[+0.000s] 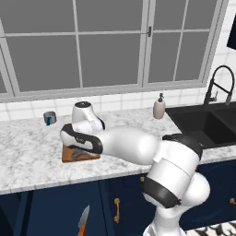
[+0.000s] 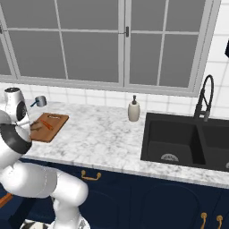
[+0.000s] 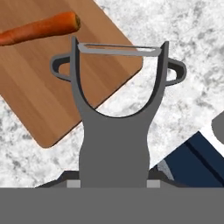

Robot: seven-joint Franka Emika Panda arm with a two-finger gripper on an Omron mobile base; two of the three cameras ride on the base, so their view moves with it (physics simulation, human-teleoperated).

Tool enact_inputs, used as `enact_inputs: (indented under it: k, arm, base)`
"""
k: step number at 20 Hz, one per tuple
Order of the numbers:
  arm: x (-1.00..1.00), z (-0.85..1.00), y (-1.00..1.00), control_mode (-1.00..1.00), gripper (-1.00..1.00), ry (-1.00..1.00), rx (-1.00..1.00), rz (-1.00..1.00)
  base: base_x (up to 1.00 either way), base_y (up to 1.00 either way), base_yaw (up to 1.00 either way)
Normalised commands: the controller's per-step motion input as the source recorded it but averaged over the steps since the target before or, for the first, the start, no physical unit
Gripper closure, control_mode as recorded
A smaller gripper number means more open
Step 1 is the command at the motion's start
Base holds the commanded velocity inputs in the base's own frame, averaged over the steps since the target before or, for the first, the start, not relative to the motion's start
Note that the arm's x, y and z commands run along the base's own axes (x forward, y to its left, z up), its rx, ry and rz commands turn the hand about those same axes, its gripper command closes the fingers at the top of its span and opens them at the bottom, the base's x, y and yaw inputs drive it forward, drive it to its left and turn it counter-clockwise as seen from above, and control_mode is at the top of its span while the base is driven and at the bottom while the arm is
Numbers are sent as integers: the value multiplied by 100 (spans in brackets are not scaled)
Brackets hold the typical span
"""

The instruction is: Place the appropriate cutting tool for cutting the carrot skin on the cutting board.

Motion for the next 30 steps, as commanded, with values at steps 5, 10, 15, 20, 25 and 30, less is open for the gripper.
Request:
enact_inputs:
  k: [5,10,15,20,25,30]
  arm:
    - [41,-35,-6,-100,100,4,0,-10]
    - [36,-38,0,-100,100,5,0,-6]
    - [49,-23,0,-100,100,3,0,-4]
    - [45,-27,6,-100,100,7,0,-3]
    - [22,-23,17,-100,100,5,0,-4]
    - [4,-15,8,-100,-100,2,0,-3]
  base:
    - [0,0,0]
    - [0,0,0]
    - [0,0,0]
    - [0,0,0]
    - [0,0,0]
    - [0,0,0]
